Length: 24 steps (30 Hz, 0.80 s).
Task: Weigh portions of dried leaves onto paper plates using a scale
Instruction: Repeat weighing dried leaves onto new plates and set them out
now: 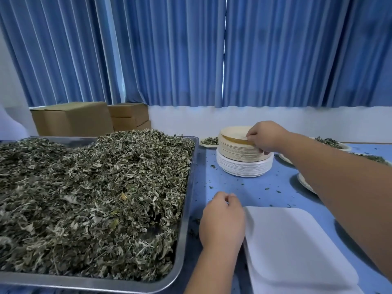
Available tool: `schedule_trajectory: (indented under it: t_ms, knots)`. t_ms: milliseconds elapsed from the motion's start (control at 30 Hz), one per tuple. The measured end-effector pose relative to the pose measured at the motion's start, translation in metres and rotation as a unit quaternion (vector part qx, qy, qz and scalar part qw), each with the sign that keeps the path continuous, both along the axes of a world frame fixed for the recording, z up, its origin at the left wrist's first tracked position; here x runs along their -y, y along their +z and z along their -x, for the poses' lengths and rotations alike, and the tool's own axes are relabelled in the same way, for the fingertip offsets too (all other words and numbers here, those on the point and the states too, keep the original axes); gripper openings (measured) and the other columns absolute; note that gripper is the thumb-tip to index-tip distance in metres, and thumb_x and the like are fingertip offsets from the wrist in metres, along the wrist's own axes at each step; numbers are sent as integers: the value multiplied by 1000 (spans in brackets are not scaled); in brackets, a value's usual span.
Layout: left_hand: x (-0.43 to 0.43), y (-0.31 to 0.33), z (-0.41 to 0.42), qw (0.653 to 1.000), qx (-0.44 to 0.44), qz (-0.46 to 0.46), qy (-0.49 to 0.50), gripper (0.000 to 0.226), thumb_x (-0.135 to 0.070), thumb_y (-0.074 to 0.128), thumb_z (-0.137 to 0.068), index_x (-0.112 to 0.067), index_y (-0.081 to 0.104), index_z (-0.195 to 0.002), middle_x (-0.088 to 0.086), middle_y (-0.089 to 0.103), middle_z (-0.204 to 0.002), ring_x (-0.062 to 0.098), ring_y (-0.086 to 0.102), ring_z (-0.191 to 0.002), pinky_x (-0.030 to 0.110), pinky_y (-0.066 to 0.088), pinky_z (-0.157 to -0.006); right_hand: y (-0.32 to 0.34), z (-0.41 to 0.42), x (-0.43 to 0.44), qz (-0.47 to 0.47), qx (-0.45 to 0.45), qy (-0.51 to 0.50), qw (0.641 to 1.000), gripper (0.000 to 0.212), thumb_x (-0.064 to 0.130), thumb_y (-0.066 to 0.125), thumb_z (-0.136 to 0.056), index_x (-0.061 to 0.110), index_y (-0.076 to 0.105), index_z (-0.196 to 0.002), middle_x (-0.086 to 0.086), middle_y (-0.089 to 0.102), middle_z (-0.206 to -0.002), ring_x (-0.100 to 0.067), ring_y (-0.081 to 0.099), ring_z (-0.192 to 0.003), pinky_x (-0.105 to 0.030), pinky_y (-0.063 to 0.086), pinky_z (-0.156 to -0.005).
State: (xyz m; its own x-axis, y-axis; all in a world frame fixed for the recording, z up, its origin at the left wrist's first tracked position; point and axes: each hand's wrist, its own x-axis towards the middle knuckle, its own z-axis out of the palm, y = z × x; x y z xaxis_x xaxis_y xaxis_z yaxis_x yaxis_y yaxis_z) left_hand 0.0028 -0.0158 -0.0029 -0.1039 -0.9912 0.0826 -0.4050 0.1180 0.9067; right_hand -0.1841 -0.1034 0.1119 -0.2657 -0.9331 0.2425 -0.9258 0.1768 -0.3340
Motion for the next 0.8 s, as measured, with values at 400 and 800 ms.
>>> schedule_trajectory:
  t_ms: [400,800]
  knots:
    - [-2,3,-1,999,-37,24,0,29,-27,43,-94,-20,45,-67,-4,50,-71,18,45,-67,33,37,-60,-11,8,-67,216,111,11,970,20,12,53,-94,5,72,-93,-6,69,-85,-21,66,-83,-28,50,-75]
    - [-25,31,-11,975,-215,54,3,19,-21,50,-97,-26,68,-100,-10,65,-82,5,59,-71,26,46,-64,-61,3,-198,256,396,53,881,25,0,58,-88,1,70,-66,-4,67,-76,-16,61,-64,-35,54,-71]
